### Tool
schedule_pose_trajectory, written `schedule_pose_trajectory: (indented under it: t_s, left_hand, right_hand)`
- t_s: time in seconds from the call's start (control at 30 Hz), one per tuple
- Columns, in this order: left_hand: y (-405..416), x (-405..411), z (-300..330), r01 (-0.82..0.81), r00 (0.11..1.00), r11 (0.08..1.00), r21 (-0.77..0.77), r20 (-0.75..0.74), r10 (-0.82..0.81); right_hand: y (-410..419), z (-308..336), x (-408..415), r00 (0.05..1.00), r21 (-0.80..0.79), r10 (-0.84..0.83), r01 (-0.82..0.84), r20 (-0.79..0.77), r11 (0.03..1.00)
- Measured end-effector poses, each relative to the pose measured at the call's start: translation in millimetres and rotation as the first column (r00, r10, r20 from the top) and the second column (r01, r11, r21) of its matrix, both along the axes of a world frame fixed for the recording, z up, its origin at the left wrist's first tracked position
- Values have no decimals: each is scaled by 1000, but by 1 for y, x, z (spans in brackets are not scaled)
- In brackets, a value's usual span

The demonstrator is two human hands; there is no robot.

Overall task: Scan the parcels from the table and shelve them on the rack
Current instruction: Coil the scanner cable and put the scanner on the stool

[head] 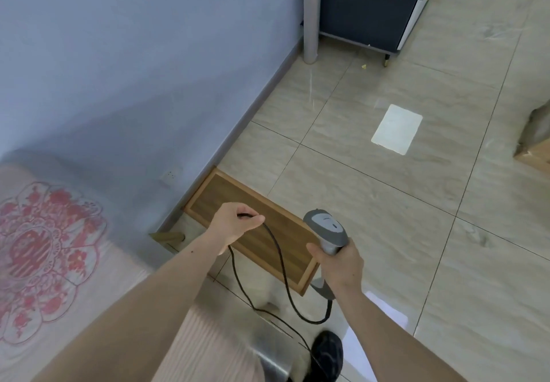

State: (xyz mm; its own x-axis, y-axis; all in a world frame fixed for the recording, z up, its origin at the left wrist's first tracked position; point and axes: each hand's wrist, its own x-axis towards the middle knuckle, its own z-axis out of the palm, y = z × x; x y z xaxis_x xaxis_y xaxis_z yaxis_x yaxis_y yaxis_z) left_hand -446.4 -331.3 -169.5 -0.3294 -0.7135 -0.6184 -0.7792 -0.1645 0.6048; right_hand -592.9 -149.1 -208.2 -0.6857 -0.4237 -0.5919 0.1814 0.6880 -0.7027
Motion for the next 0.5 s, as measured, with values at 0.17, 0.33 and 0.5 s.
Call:
schedule_pose_trajectory:
  t_s: [0.17,0.33,0.5]
  left_hand:
    - [-33,16,-43,244,943,968,-61,249,-222]
    - [-53,25,-88,283,895,958,-52,373,-245]
    - [-67,25,-131,321,723,947,22,640,-260]
  right_hand:
    - [-16,-64,11,985,59,-69,60,160,996]
    - [-27,-123,20,948,112,-151,124,279,986]
    - [-38,-155,28,964,137,-126,95,235,986]
